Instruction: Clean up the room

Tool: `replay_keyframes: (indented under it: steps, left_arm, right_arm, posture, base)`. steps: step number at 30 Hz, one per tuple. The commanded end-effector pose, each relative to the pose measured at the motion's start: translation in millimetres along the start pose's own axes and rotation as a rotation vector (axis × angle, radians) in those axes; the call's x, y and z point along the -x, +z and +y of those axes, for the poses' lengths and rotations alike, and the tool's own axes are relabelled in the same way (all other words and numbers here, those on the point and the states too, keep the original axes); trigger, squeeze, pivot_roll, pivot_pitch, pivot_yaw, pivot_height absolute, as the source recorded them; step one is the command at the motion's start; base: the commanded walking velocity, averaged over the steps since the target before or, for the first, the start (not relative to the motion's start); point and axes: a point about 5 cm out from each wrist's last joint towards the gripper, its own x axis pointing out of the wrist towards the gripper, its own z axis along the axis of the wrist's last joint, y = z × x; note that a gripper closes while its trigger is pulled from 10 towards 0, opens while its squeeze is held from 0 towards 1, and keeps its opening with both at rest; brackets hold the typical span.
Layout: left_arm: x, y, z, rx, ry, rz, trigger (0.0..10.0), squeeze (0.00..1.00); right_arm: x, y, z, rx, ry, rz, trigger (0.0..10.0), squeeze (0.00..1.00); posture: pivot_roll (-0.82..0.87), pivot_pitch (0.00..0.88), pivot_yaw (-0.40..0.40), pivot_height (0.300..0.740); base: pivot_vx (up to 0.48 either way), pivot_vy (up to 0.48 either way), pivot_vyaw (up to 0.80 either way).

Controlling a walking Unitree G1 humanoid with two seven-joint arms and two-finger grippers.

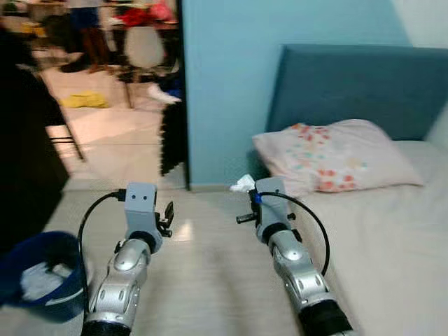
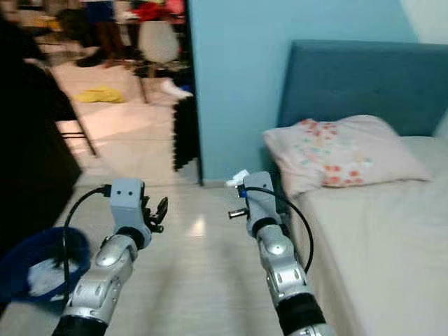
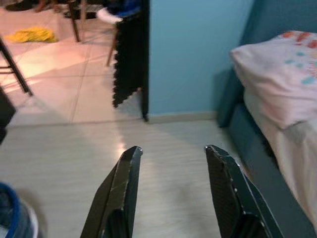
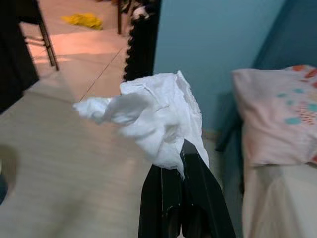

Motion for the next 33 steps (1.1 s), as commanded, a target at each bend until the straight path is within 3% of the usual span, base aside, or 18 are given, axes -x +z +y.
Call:
replay_keyframes:
  steps: [1, 33]
  left_arm:
    - [-1.1, -3.8, -3.8, 0.003, 0.000, 0.028, 10.0, 0.00]
    - [-3.0, 1.6, -1.7, -0.012, 0.027, 0.030, 10.0, 0.00]
  right_arm:
    - [1.1, -4.0, -2.5, -0.024, -0.008, 0.010, 10.0, 0.00]
    - [0.5, -11.4, 4.2, -0.051, 0.104, 0.047, 10.0, 0.00]
  posture:
    - [0.04, 0.000, -0.058, 0.740]
    - [0.06, 0.000, -0.064, 0.740]
  base:
    - [0.000, 0.000, 0.80]
    - [0.000, 0.000, 0.80]
